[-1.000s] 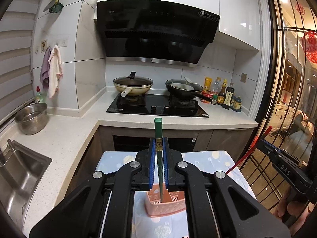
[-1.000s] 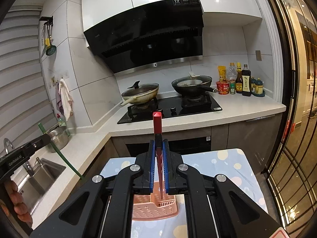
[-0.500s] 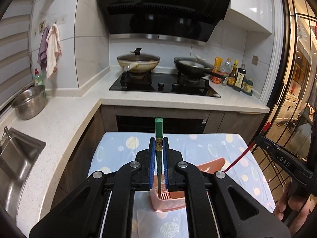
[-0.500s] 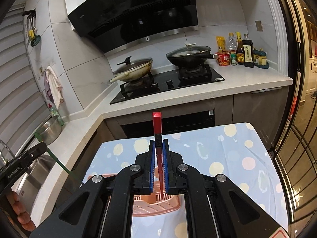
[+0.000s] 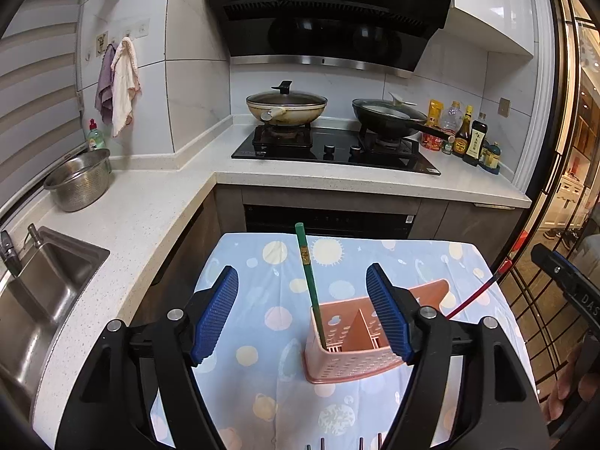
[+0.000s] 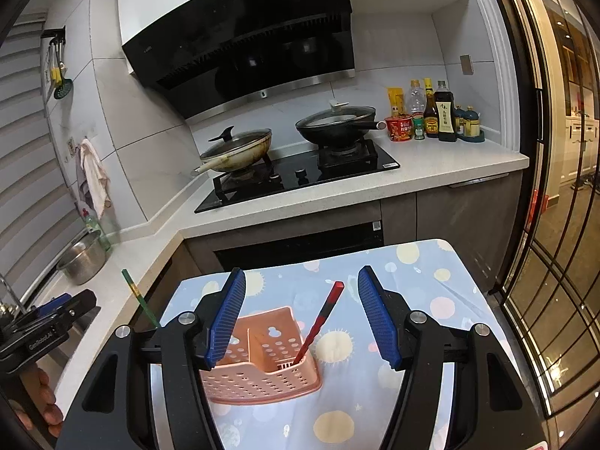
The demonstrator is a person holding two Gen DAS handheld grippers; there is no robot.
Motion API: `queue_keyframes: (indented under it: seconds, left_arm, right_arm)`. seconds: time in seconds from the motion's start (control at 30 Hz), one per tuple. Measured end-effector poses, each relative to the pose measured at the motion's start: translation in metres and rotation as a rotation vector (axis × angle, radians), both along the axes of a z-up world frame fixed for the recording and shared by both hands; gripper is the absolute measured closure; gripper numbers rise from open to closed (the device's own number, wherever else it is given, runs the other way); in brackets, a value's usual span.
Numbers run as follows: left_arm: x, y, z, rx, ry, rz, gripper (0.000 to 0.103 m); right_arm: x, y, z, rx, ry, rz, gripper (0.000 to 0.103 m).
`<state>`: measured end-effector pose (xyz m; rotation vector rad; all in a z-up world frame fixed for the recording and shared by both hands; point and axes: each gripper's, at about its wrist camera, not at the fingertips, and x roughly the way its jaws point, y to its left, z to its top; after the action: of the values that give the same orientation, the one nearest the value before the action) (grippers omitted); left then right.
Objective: Organize utensils
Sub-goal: 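Open both tools to drop the chopsticks into the pink caddy, then move both tools back toward the remaining utensils on the cloth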
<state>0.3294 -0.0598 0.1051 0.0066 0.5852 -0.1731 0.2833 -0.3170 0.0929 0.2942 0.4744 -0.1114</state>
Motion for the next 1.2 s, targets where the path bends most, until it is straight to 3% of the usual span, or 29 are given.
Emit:
queue_keyframes:
  seconds: [0.3,0.53,0.63,0.73,0.97,1.2]
  left_arm:
    - [-0.032,0.005,0.007,0.006,-0.009,-0.011,0.032]
    - [-0.059,0.01,0.01,0.001,-0.01,-0.019,0.032]
    - [-0.074,0.012,0.008,0.009,-0.015,-0.02,0.022]
    - [-0.092,0.015,0.002,0.021,-0.014,-0.025,0.021]
    - [-0.138,0.031,-0.035,0.006,0.073,-0.041,0.02]
    - [-0.185,0.043,-0.105,0.017,0.225,-0.05,0.02]
  right_arm:
    - [-0.042,0.009,0.014,-0.01,-0.031,0.006,0.042]
    - [-0.076,0.019,0.007,-0.014,-0.009,0.019,0.042]
    - [-0.094,0.025,0.002,-0.007,0.0,0.02,0.041]
    - [-0.114,0.033,-0.007,-0.011,0.014,0.027,0.041]
    - [-0.176,0.051,-0.036,-0.033,0.067,0.032,0.041]
    - [-0.229,0.06,-0.088,0.008,0.199,0.031,0.04]
